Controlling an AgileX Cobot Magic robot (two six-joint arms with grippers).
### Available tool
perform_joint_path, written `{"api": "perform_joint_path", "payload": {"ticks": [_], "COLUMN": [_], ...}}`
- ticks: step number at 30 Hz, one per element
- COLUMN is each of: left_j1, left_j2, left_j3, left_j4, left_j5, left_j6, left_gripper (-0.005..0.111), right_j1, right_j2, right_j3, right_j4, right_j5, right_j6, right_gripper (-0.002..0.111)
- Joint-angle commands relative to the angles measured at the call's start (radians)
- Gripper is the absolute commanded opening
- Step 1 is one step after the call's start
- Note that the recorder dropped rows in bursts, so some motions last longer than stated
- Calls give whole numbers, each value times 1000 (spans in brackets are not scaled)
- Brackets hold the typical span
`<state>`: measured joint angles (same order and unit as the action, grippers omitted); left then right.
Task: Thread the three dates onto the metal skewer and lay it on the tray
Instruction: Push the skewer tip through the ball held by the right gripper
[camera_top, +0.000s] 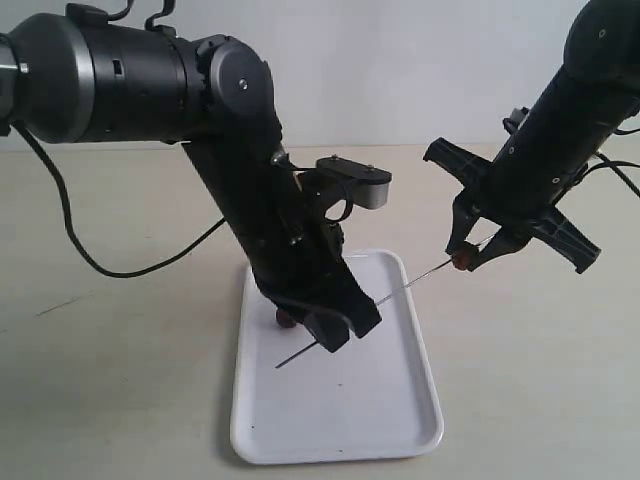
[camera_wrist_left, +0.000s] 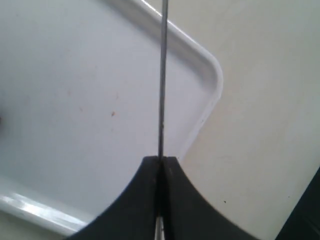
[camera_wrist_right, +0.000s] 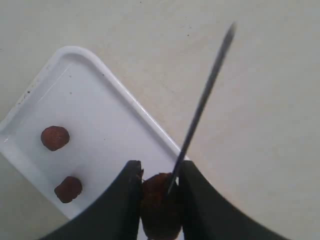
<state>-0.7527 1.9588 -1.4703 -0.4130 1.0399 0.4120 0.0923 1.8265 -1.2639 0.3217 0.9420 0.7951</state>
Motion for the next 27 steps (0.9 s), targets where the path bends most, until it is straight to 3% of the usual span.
{"api": "perform_joint_path", "payload": {"ticks": [1,23,27], "left_j1": [-5,-5,-5], "left_j2": [18,70,70], "left_j3": [-57,-102,-102], "left_j4": [-14,-14,-14], "left_j5": [-12,-15,-15], "left_j6": [-15,7,14], "left_gripper": [0,0,0], "right_j1": [0,0,0], "right_j2": [-10,-10,-10], "right_j3": [1,1,1], "right_j4": [1,-14,-9], "right_j5": [6,-21,-24], "right_j6": [-11,-38,-157], "right_gripper": [26,26,26]}}
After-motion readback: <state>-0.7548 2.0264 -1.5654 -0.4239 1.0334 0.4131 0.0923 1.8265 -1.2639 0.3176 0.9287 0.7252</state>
